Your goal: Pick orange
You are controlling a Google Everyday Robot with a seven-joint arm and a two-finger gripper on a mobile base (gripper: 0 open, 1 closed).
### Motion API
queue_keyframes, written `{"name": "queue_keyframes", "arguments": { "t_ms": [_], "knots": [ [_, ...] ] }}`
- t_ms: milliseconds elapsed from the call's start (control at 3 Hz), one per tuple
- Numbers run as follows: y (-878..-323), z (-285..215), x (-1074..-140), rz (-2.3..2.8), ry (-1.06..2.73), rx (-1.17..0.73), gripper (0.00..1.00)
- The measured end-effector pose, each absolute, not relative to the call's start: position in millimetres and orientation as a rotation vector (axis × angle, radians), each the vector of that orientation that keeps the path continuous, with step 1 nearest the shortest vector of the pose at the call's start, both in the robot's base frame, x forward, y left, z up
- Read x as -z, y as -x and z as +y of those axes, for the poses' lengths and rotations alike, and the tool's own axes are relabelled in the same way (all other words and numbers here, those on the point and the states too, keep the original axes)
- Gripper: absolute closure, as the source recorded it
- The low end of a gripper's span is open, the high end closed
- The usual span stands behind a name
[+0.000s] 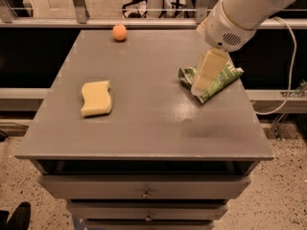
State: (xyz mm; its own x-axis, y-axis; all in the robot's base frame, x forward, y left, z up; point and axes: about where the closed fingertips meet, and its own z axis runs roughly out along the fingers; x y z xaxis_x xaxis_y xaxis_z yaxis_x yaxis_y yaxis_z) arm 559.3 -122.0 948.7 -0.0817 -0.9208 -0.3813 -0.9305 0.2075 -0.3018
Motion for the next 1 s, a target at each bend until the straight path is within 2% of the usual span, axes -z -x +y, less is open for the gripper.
{"name": "queue_keyframes", "arguments": {
  "t_ms": [333,667,1000],
  "knots": [
    [-569,-117,-951,1.967,1.680,-0.036,0.00],
    [-607,-107,-956,1.918,1.565,-0.082,0.00],
    [-674,-93,-962,1.878,1.385,-0.165,0.00]
  ]
}}
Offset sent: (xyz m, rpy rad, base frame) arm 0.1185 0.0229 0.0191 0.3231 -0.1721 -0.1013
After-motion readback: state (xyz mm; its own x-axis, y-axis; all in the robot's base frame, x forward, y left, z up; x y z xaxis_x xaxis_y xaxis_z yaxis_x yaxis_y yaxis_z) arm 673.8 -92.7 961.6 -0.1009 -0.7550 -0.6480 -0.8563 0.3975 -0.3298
